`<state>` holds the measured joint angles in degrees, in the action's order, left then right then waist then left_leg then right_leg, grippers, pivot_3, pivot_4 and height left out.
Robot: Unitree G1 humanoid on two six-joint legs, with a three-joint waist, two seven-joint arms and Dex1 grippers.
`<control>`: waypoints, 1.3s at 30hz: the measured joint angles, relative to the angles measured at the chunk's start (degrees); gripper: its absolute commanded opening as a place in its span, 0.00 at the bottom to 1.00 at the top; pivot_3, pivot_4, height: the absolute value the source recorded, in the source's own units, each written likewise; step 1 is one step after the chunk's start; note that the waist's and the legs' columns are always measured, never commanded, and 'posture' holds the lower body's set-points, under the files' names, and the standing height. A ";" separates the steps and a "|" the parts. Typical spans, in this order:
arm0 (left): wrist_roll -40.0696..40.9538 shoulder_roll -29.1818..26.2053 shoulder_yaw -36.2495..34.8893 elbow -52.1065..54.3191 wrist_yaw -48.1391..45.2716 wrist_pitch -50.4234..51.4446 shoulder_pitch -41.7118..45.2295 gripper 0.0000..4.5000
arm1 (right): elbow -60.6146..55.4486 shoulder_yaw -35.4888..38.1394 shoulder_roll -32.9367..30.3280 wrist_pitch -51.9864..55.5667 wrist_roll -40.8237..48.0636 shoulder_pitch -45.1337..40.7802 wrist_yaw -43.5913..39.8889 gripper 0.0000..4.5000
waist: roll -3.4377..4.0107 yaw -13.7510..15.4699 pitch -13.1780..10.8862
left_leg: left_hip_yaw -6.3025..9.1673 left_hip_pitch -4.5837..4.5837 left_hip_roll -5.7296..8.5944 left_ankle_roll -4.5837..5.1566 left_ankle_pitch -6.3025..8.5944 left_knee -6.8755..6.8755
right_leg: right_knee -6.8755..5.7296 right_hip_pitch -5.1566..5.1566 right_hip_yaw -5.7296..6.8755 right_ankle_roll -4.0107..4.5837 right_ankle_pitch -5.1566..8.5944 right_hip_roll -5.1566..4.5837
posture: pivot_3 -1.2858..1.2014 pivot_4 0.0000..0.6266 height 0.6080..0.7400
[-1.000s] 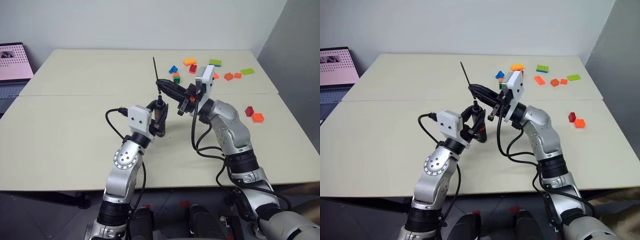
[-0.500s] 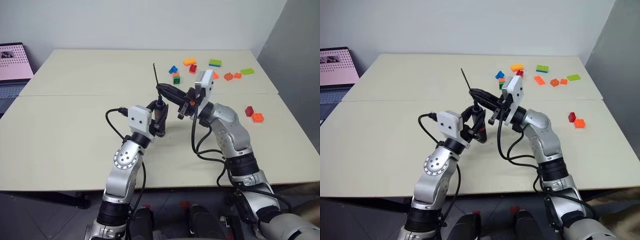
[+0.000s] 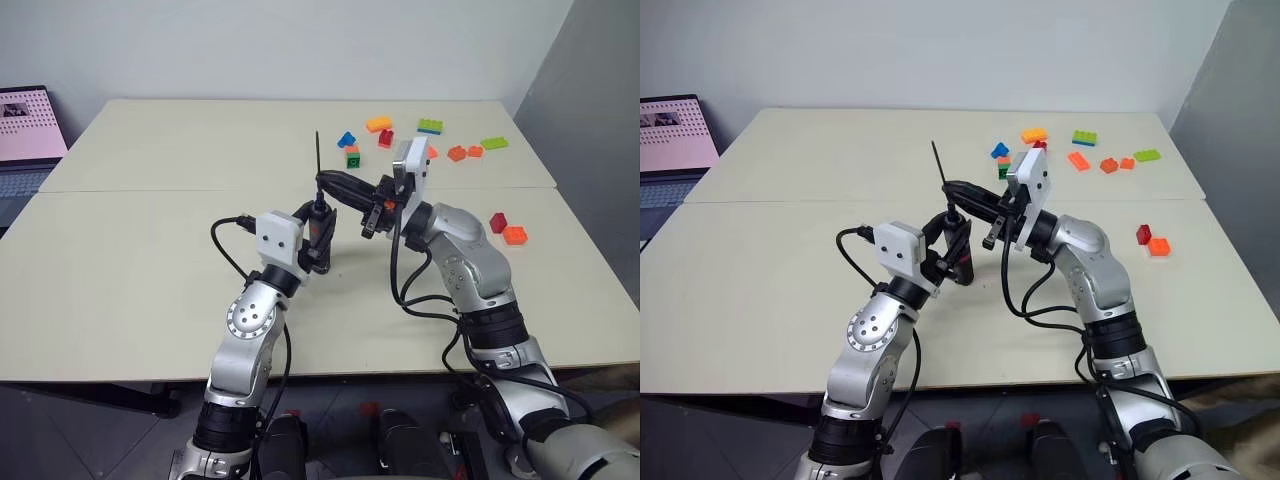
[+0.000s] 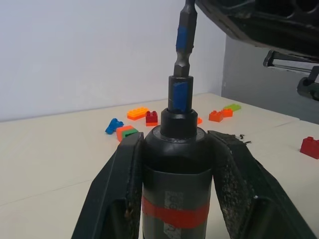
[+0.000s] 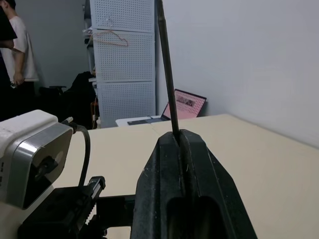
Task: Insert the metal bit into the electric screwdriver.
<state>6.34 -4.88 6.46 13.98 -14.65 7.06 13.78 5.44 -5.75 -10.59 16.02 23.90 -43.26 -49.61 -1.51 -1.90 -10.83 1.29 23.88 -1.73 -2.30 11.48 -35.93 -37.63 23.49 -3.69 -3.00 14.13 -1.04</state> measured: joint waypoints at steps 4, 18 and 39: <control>0.01 -0.52 0.03 0.14 -0.56 -0.06 -0.06 0.36 | 0.67 0.06 -1.73 2.72 0.56 -1.89 -1.86 0.00 | 0.00 -0.01 0.00 | 0.00 0.00 0.00 0.00 0.00 0.00 | 0.00 0.00 0.00 0.02 0.01 0.00 | 0.52 0.24 1.00; 0.00 -1.83 0.31 0.82 -2.31 -0.29 -0.51 0.36 | 6.42 -0.84 -7.56 5.58 0.57 -8.50 -12.89 0.00 | 0.00 0.00 0.00 | 0.00 0.00 0.00 0.00 0.00 0.01 | 0.03 0.00 0.01 0.02 0.02 0.00 | 0.52 0.24 1.00; 0.06 -2.70 0.26 0.95 -3.49 -0.85 -0.76 0.36 | 13.59 -2.88 -9.54 8.03 -1.29 -15.79 -21.22 0.00 | 0.00 -0.01 0.00 | -0.01 0.00 0.00 0.00 0.00 0.02 | 0.03 0.00 0.01 0.03 0.02 0.00 | 0.52 0.24 1.00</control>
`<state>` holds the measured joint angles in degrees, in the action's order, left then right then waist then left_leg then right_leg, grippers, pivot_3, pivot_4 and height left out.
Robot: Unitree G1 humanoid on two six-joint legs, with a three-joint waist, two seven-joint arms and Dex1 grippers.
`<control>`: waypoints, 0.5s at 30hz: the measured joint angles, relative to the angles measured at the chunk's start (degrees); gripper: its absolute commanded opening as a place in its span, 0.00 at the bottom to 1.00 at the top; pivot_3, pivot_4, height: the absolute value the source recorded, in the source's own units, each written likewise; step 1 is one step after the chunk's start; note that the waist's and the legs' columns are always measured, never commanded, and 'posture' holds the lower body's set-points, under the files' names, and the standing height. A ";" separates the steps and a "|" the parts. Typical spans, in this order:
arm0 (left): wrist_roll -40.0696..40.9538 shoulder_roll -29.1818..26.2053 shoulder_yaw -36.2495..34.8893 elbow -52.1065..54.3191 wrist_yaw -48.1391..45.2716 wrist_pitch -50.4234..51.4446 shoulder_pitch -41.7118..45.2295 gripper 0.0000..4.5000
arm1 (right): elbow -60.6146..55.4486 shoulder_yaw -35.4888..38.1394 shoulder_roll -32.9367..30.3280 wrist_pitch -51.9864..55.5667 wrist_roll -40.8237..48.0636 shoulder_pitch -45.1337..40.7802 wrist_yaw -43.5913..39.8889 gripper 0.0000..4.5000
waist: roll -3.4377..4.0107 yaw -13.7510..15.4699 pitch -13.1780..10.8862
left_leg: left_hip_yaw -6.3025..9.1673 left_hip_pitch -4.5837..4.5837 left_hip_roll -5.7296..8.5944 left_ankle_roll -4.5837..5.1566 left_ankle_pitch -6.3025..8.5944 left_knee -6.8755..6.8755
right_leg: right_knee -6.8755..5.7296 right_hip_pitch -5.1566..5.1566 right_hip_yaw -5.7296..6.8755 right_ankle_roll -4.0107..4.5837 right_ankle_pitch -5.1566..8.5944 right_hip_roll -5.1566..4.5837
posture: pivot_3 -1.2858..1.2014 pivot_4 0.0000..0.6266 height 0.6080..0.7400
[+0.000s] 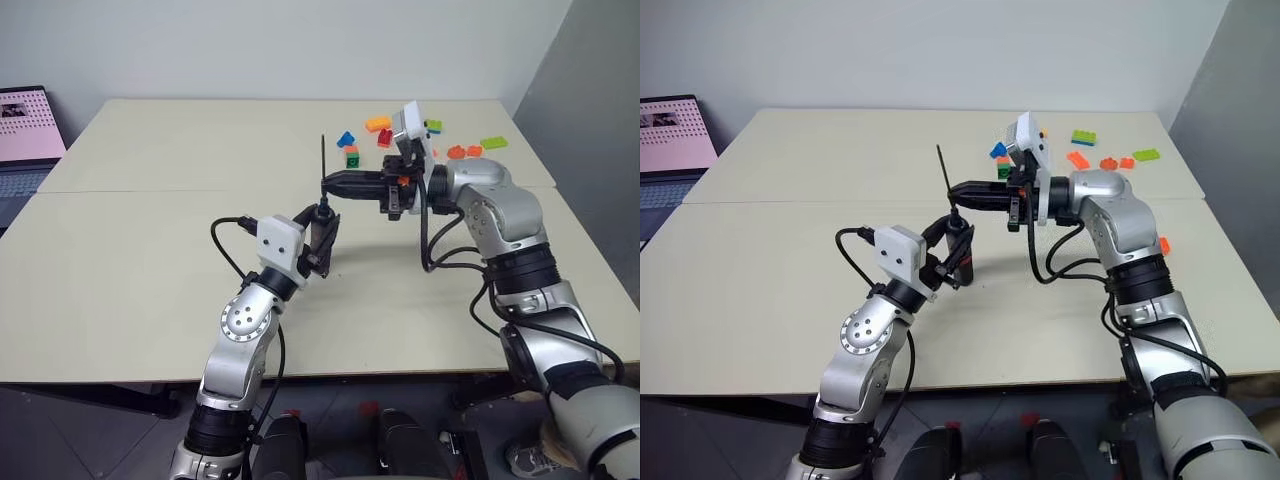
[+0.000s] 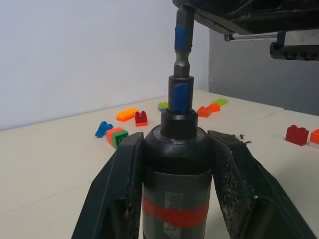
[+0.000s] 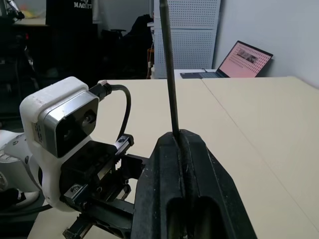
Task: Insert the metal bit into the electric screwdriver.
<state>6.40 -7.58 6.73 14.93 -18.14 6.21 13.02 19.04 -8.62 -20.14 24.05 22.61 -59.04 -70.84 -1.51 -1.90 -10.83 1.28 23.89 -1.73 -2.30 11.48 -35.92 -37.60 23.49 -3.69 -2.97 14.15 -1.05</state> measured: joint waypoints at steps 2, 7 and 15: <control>0.00 -0.02 0.00 0.00 -0.03 -0.01 0.00 0.36 | 0.45 -0.33 -0.15 0.03 -0.39 -0.58 -0.52 0.00 | 0.00 -0.01 0.00 | 0.00 0.00 0.00 0.00 0.00 0.00 | 0.00 0.00 0.00 0.00 0.00 0.00 | 0.52 0.24 1.00; 0.00 -0.12 -0.01 0.00 -0.12 -0.02 -0.01 0.36 | 2.01 -1.31 -0.43 0.42 -1.32 -2.59 -2.04 0.00 | 0.00 -0.01 0.00 | 0.00 -0.01 0.00 0.00 0.00 0.00 | 0.00 0.00 0.00 0.00 0.00 0.00 | 0.52 0.24 1.00; -0.01 -0.22 0.04 0.00 -0.23 -0.03 -0.01 0.36 | 5.15 -1.96 -0.68 0.44 -2.20 -5.00 -4.59 0.00 | 0.00 -0.01 0.00 | 0.00 -0.01 0.00 0.00 0.00 0.00 | 0.00 0.00 0.00 0.01 0.00 0.00 | 0.52 0.24 1.00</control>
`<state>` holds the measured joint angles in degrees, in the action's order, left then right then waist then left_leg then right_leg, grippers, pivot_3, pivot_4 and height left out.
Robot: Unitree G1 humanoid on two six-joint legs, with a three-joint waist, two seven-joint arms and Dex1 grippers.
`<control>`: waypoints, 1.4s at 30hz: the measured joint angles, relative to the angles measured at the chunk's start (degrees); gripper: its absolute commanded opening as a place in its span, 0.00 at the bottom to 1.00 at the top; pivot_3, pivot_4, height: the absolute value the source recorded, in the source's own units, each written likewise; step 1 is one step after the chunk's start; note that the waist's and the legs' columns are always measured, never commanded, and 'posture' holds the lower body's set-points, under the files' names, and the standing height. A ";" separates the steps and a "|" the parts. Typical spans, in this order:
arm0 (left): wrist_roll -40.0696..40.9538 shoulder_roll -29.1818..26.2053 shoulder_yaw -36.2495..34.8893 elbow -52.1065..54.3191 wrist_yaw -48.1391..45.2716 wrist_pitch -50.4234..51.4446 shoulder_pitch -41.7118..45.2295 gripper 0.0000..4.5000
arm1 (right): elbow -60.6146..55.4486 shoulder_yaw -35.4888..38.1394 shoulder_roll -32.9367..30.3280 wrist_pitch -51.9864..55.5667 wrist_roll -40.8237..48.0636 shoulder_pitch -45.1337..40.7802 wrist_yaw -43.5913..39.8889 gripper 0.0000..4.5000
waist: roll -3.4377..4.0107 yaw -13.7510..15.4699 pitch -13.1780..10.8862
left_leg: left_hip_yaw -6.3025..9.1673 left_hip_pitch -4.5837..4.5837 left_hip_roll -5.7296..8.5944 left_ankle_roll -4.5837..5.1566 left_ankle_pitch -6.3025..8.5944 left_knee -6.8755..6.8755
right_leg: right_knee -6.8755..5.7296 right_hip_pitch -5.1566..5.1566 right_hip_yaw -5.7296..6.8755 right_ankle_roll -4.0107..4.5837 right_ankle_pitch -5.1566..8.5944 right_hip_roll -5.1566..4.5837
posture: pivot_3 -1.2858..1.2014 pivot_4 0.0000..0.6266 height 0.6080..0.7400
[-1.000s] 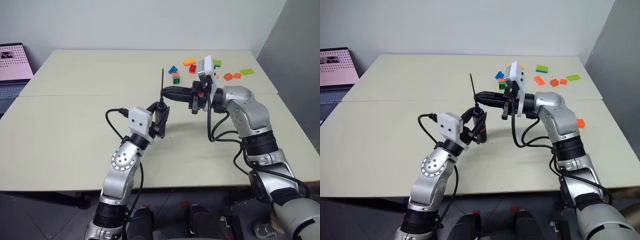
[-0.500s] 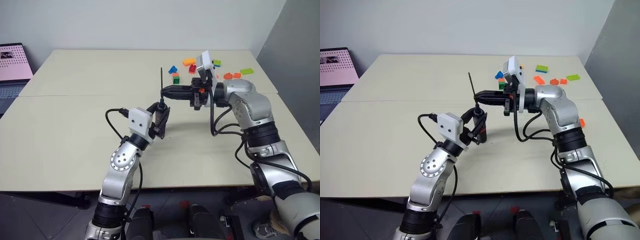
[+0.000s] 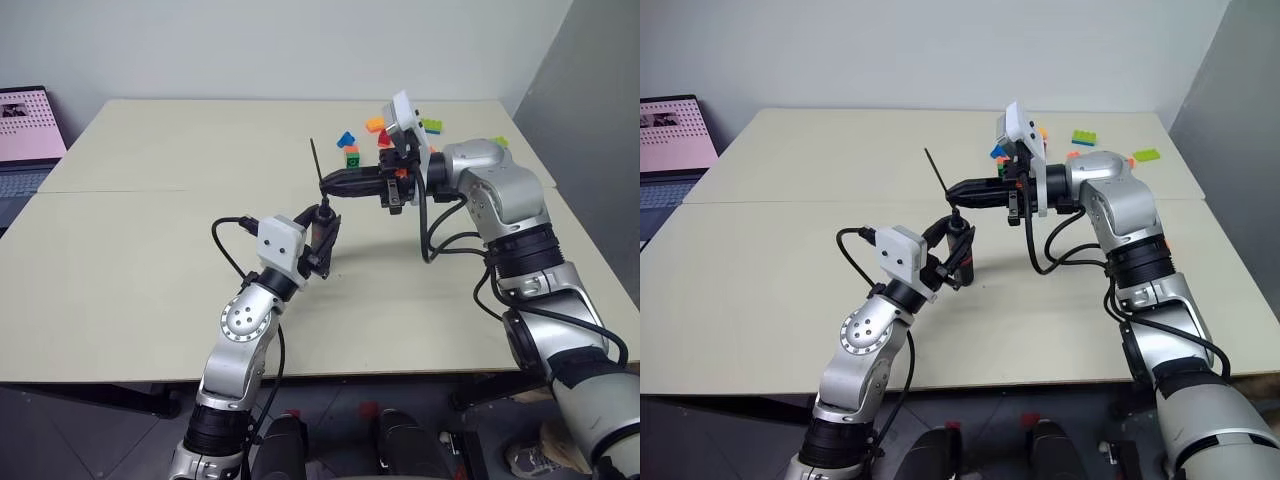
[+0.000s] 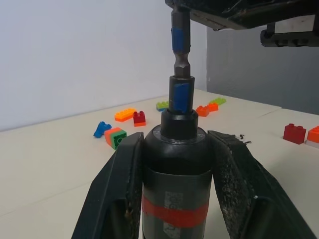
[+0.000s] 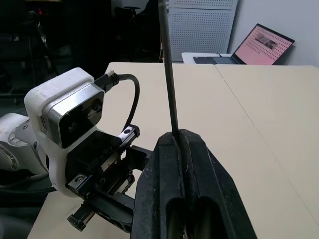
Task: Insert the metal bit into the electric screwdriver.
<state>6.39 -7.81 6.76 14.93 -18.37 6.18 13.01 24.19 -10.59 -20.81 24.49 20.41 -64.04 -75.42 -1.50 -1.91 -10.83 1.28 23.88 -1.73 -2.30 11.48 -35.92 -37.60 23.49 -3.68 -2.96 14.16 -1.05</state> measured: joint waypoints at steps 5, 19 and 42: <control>0.00 -0.20 -0.01 0.00 0.03 0.00 0.00 0.36 | 2.16 0.53 0.46 -0.75 0.00 -0.44 -1.08 0.00 | 0.00 -0.01 0.00 | 0.00 -0.02 0.00 0.00 0.00 0.00 | 0.00 0.00 0.00 0.00 0.00 0.00 | 0.52 0.24 1.00; 0.40 -1.04 -0.45 0.38 -1.06 -0.39 -0.50 0.36 | 4.81 2.66 1.44 2.22 1.22 -0.62 -3.21 0.00 | 0.01 -0.08 0.00 | 0.00 -0.02 -0.01 0.00 0.00 0.00 | -0.01 -0.01 0.00 0.00 0.00 0.00 | 0.52 0.24 1.00; 2.44 -2.30 -1.52 0.61 -3.22 -0.52 -0.94 0.36 | 4.93 1.65 2.05 -2.87 -0.19 -0.59 -5.01 0.00 | 0.01 -0.09 0.00 | 0.00 -0.03 -0.01 0.00 0.00 0.00 | -0.01 -0.01 0.00 0.00 0.00 0.00 | 0.52 0.24 1.00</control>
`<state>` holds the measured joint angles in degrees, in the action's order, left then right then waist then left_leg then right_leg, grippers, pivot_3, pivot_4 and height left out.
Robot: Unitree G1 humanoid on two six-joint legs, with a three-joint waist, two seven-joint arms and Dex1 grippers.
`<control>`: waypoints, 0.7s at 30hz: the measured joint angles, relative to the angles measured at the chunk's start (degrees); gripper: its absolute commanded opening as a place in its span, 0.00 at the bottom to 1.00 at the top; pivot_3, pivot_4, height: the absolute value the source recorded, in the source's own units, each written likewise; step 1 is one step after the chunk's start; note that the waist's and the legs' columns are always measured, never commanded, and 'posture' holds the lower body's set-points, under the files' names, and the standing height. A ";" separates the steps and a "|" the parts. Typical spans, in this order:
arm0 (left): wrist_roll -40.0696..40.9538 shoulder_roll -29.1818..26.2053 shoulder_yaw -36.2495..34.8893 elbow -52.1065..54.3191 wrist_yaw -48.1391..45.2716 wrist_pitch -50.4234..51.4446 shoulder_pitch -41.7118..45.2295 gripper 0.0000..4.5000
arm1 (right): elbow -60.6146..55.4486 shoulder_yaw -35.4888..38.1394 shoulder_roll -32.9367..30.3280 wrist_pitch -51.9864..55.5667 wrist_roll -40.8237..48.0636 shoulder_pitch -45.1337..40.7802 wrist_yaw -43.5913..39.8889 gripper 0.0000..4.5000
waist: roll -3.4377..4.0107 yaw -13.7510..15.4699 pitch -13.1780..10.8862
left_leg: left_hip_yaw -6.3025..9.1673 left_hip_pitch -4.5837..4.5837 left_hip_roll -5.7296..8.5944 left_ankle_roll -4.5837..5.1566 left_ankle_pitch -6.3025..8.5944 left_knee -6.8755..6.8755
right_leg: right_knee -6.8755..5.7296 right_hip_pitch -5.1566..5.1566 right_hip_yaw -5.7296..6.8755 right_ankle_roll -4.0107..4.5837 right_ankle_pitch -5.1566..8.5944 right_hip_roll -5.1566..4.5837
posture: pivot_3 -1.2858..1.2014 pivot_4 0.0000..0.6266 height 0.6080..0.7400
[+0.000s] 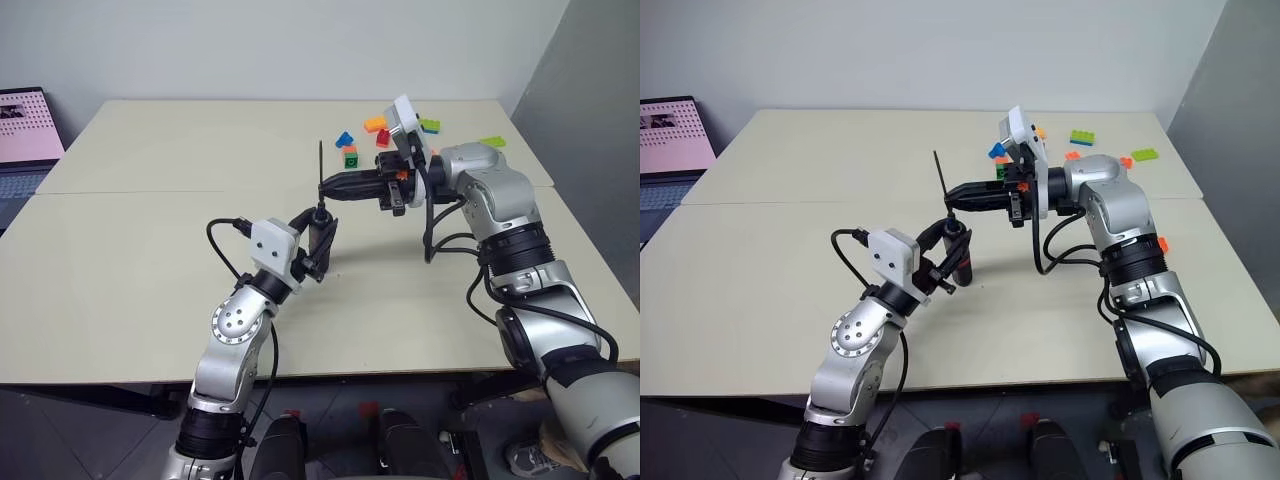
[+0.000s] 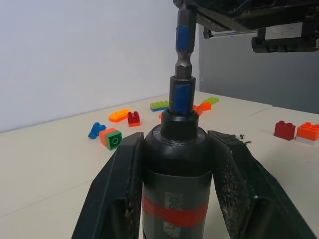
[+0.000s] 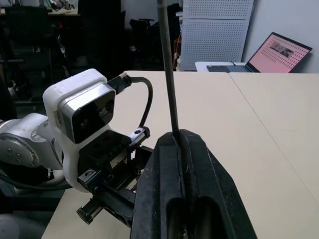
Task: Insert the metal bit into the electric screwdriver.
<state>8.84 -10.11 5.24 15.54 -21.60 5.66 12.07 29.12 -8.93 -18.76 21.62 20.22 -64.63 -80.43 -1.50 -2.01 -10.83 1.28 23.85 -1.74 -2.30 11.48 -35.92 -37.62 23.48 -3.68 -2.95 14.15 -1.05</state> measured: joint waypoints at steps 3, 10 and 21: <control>0.32 -0.45 -0.17 -0.01 -0.50 0.04 0.07 0.36 | 1.57 0.04 0.28 0.36 0.09 -0.83 -0.74 0.00 | 0.00 -0.01 0.00 | 0.00 0.00 0.00 0.00 0.00 0.00 | 0.00 0.00 0.00 0.00 0.00 0.00 | 0.52 0.24 1.00; 1.10 -0.99 -0.19 -0.09 -0.64 0.22 0.28 0.36 | 3.78 0.01 0.53 -2.14 0.02 -1.41 -1.95 0.00 | 0.00 -0.02 0.00 | 0.00 0.00 0.00 0.00 0.00 0.00 | 0.00 0.00 0.00 0.00 0.00 0.00 | 0.52 0.24 1.00; 1.30 -1.01 -0.26 -0.18 -0.50 0.28 0.30 0.36 | 2.14 -0.15 0.79 -7.36 -1.38 0.11 -1.78 0.00 | 0.00 -0.02 0.00 | -0.01 -0.01 0.00 0.00 0.00 0.00 | 0.00 0.00 -0.01 0.00 0.00 0.00 | 0.52 0.24 1.00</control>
<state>10.13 -11.12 4.98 15.35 -22.10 5.94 12.38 31.26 -9.09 -17.97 14.26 18.85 -64.52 -82.21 -1.49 -2.02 -10.83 1.28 23.83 -1.74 -2.30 11.48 -35.92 -37.62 23.47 -3.69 -2.96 14.15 -1.05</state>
